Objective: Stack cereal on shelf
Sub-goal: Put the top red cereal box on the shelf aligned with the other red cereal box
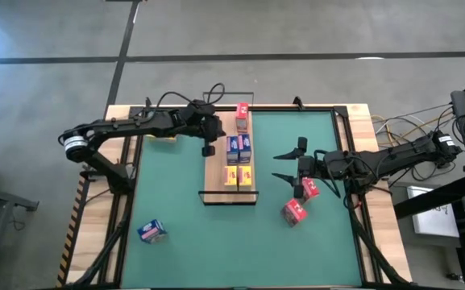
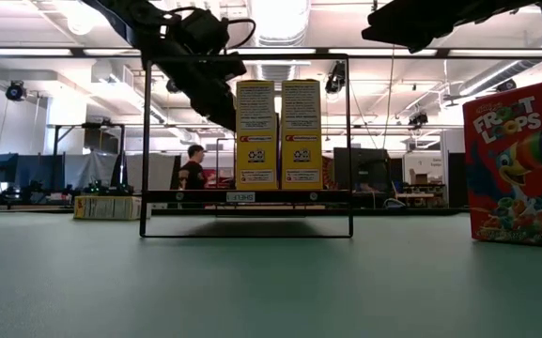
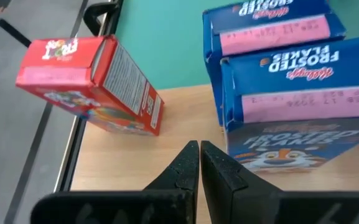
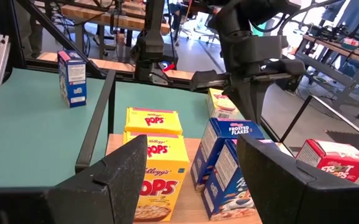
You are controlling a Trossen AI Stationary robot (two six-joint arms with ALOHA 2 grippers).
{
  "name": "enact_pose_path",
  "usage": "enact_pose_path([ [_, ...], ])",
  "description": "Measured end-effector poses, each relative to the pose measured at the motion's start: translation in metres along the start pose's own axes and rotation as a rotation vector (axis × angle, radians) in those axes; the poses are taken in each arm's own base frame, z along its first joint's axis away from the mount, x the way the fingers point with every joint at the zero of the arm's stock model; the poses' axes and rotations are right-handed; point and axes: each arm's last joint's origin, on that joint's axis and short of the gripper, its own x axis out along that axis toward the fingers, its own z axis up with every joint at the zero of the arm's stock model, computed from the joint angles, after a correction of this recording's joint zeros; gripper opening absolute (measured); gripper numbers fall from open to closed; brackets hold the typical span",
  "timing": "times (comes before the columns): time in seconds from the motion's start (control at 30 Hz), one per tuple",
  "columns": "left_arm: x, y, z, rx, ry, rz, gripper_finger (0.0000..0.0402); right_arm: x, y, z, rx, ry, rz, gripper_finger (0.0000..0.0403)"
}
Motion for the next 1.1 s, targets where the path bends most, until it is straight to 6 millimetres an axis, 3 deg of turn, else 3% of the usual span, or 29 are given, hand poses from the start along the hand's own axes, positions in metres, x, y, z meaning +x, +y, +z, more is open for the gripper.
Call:
enact_pose_path([
  [0.37,-0.011,-0.005,0.003,-0.042,0.006,-0.014,0.0000,0.000,0.000,0.000,0.006,0.004,0.000,0.0237],
  [0.87,-0.054,-0.015,-0.008,-0.291,0.194,0.008,0.0000,0.000,0.000,0.000,0.020,0.003,0.001,0.0238],
  [1.1,-0.074,-0.030,0.001,-0.289,0.149,-0.019,0.0000,0.000,0.000,0.000,0.152,-0.005,0.000,0.0238],
])
